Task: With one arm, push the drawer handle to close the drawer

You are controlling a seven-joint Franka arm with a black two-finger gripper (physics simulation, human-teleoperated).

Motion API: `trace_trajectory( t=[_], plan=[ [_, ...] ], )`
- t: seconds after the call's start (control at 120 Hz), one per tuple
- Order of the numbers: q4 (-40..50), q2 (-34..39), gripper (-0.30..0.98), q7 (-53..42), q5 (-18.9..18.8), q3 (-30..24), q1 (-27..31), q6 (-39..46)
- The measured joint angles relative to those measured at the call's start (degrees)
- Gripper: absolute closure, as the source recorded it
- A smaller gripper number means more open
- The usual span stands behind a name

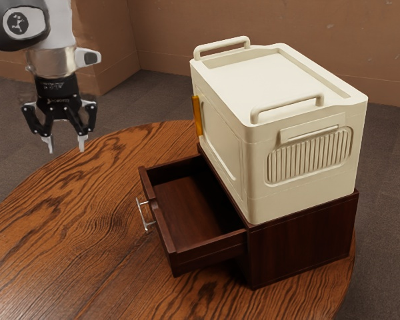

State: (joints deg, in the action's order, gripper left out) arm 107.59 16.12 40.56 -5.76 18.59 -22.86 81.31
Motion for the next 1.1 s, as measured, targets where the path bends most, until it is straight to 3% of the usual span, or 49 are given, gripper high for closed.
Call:
trace_trajectory(
  t=[0.058, 0.133, 0.333, 0.475, 0.7, 1.1],
  plan=[
    [11.77, 0.52, 0.49, -1.43, -1.14, 0.27, -0.90, 7.80],
    [18.83, 0.59, 0.59, -3.23, -2.66, 0.29, -3.05, 17.02],
    [31.15, 0.90, 0.73, -12.19, -11.76, 0.21, -3.77, 38.56],
    [34.83, 0.87, 0.76, -19.46, -18.44, 0.14, -3.80, 50.00],
    [38.12, 1.02, 0.78, -29.06, -21.56, -0.38, -3.85, 59.51],
    [37.86, -3.39, 0.78, -40.55, -21.68, -0.93, -3.84, 66.61]
  ],
)
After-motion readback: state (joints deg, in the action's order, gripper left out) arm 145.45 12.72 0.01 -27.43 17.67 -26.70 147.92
